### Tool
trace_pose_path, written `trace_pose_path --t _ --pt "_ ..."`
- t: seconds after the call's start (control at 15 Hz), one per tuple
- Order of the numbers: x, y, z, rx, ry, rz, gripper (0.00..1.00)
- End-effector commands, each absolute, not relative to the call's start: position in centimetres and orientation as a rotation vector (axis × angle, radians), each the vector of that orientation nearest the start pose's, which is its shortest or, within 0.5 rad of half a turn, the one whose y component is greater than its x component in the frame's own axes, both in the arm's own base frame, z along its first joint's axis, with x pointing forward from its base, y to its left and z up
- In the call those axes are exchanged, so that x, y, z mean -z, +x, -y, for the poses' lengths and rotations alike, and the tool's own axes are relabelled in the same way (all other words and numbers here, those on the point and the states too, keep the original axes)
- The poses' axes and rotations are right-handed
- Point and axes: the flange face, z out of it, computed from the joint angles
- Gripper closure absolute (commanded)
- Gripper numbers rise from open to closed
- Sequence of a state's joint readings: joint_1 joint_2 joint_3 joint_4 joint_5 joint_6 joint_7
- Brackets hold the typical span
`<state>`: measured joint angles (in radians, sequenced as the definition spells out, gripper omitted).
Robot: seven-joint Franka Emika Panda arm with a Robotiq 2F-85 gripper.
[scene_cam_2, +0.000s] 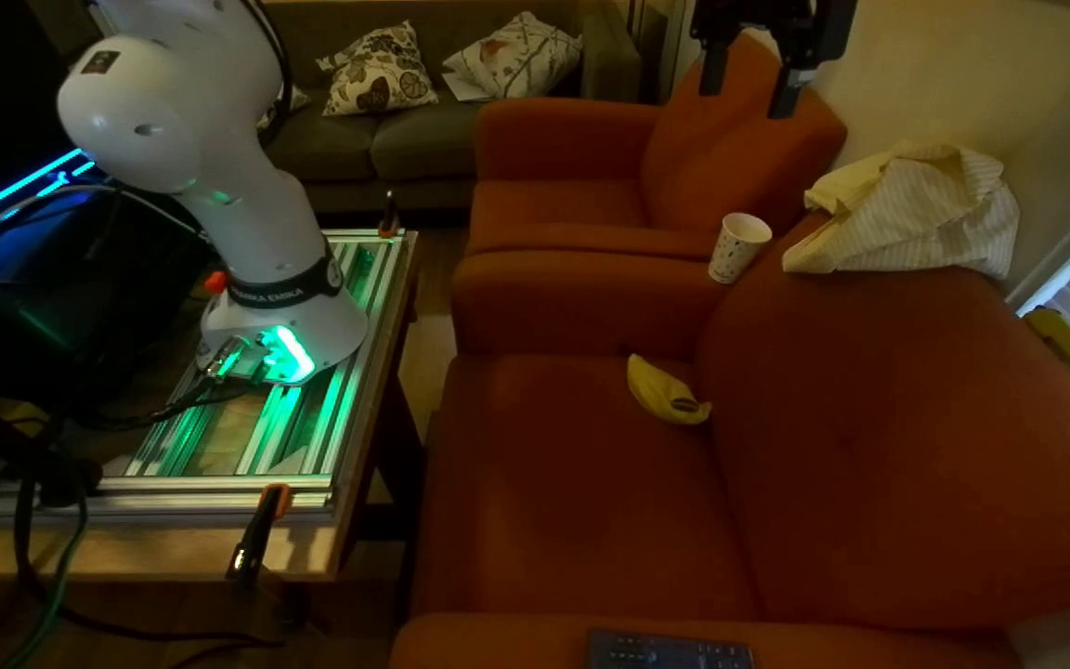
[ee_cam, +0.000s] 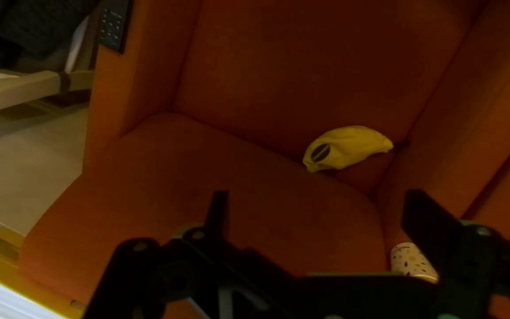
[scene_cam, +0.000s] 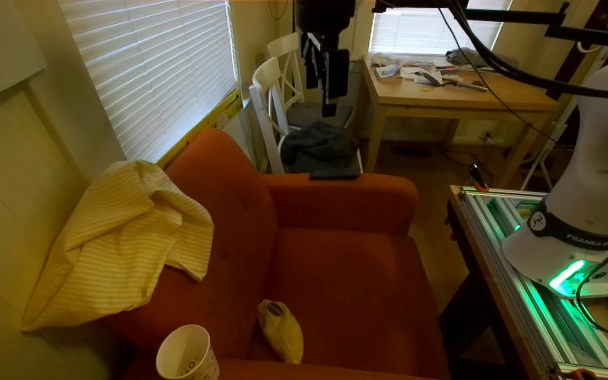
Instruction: Put the yellow towel on the right armrest then put the remote control on the seat.
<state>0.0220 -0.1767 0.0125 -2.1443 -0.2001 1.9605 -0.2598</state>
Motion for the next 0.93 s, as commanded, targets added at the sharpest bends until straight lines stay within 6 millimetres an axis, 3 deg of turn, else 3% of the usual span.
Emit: trace_pose_path --t 0.0,0.53,0.87 --pt "-48.0 49.9 -0.3 -0.059 -3.27 0.604 0.0" --pt "-47.9 49.8 0.1 -0.073 -3.271 0.588 0.0" --pt "-45.5 52.2 -1.6 0.116 -3.285 0.499 0.0"
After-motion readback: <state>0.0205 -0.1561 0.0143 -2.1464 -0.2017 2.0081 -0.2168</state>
